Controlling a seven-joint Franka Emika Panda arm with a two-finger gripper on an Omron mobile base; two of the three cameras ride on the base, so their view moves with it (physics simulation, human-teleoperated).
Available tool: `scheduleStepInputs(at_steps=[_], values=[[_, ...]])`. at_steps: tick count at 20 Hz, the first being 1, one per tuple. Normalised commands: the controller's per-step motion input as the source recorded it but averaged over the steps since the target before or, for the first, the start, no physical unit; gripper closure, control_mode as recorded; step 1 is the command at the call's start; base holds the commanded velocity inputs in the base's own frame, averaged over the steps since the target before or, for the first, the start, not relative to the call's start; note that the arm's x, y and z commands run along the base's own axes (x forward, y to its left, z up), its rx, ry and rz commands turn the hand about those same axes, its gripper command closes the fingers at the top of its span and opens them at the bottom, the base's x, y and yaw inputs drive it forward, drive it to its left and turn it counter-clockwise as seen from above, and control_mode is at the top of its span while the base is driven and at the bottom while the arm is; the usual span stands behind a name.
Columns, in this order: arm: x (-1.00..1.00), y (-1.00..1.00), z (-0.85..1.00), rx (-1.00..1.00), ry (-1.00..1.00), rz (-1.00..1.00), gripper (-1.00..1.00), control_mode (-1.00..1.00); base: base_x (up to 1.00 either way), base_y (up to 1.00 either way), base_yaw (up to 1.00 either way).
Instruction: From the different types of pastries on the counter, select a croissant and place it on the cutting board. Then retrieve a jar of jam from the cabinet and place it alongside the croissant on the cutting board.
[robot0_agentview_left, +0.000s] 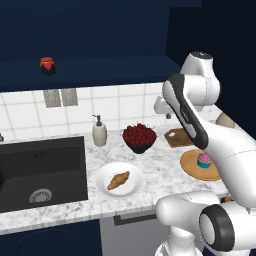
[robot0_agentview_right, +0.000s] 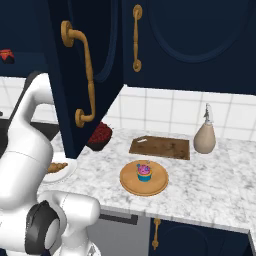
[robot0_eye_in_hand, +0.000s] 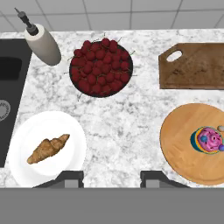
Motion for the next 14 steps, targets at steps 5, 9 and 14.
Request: scheduleStepInputs(at_steps=[5, 9, 14], values=[[0.0, 0.04, 0.0, 0.0, 0.0, -0.03, -1.0, -1.0, 0.0, 0.0, 0.0], [-0.16, 0.83, 0.0, 0.0, -0.01, 0.0, -1.0, -1.0, 0.0, 0.0, 0.0], [-0.11, 0.51, 0.0, 0.0, 0.0, 0.0, -1.0, -1.0, 0.0, 0.0, 0.0]])
